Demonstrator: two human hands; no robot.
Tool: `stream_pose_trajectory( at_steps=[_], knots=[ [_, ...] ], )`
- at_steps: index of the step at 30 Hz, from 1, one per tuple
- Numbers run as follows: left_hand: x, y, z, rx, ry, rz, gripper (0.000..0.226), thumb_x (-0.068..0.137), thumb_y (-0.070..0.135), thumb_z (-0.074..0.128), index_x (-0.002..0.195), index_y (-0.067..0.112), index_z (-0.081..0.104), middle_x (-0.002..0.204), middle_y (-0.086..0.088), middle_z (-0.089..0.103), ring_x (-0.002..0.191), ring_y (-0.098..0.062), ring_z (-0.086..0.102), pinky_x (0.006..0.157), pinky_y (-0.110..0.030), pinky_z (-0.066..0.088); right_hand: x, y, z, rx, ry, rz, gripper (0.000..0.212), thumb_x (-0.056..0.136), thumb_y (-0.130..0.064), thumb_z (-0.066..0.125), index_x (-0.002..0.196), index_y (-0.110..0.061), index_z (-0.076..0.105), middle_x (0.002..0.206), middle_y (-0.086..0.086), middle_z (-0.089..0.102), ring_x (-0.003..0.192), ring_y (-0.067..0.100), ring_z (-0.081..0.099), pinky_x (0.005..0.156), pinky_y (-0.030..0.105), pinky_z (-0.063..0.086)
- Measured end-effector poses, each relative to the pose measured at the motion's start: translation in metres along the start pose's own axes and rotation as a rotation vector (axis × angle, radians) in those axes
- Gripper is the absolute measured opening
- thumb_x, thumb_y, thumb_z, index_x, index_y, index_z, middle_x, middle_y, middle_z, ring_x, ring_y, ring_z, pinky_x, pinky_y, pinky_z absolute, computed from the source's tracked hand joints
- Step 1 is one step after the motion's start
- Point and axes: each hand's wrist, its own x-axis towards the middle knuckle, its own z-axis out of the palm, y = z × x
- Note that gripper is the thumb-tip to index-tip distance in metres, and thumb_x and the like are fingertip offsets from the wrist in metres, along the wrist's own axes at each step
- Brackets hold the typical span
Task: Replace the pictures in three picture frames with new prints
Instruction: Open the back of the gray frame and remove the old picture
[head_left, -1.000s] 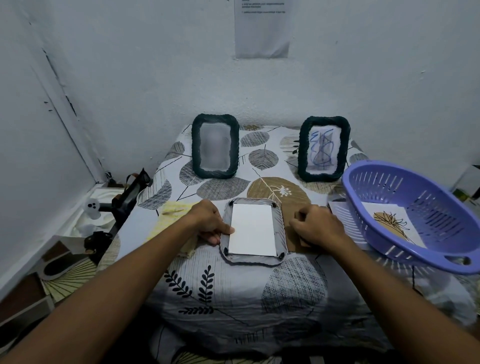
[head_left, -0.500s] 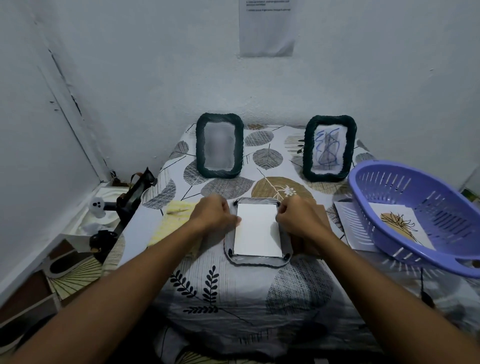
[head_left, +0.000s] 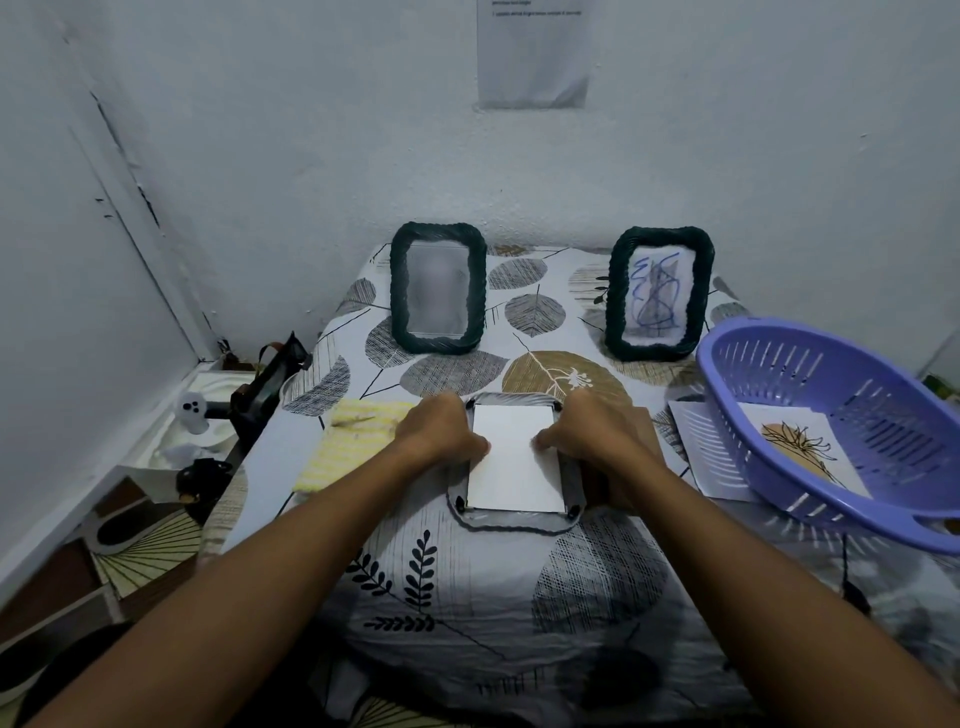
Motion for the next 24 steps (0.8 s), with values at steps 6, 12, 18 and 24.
stream_pose_trajectory(
  at_steps=[6, 12, 18, 24],
  knots=[
    [0.0, -0.001, 0.0, -0.029, 0.0, -0.015, 0.041, 0.059, 0.047, 0.082, 0.066, 0.013, 0.06, 0.074, -0.006, 0.062, 0.079, -0.025, 0.064, 0.058, -0.027, 0.041, -0.002, 0.001, -0.003, 0.129, -0.057, 0.085, 0.036, 0.067, -0.034, 0.084, 0.076, -0.011, 0.058, 0.084, 0.008, 0.066, 0.08, 0.028, 0.064, 0.069, 0.035, 0.051],
    [0.0, -0.001, 0.002, -0.034, -0.004, -0.027, 0.047, 0.054, 0.049, 0.084, 0.074, 0.012, 0.066, 0.08, -0.007, 0.068, 0.08, -0.023, 0.065, 0.063, -0.029, 0.048, 0.001, 0.003, -0.008, 0.215, -0.116, 0.125, 0.035, 0.066, -0.028, 0.086, 0.076, -0.006, 0.061, 0.08, 0.007, 0.062, 0.073, 0.024, 0.059, 0.06, 0.029, 0.044],
    [0.0, -0.001, 0.0, -0.029, -0.01, -0.02, 0.046, 0.054, 0.048, 0.084, 0.076, 0.011, 0.067, 0.076, -0.005, 0.067, 0.079, -0.023, 0.066, 0.064, -0.031, 0.05, -0.001, -0.001, -0.009, 0.31, -0.103, 0.117, 0.02, 0.071, -0.014, 0.081, 0.071, -0.003, 0.065, 0.067, 0.01, 0.063, 0.058, 0.022, 0.057, 0.057, 0.029, 0.044],
    [0.0, -0.002, 0.0, -0.035, -0.02, -0.005, 0.044, 0.055, 0.047, 0.084, 0.071, 0.01, 0.066, 0.071, -0.005, 0.066, 0.075, -0.022, 0.066, 0.061, -0.03, 0.048, -0.006, 0.001, -0.012, 0.414, -0.116, 0.134, 0.022, 0.067, -0.001, 0.083, 0.063, -0.003, 0.061, 0.055, 0.009, 0.06, 0.043, 0.016, 0.051, 0.05, 0.026, 0.044]
  ],
)
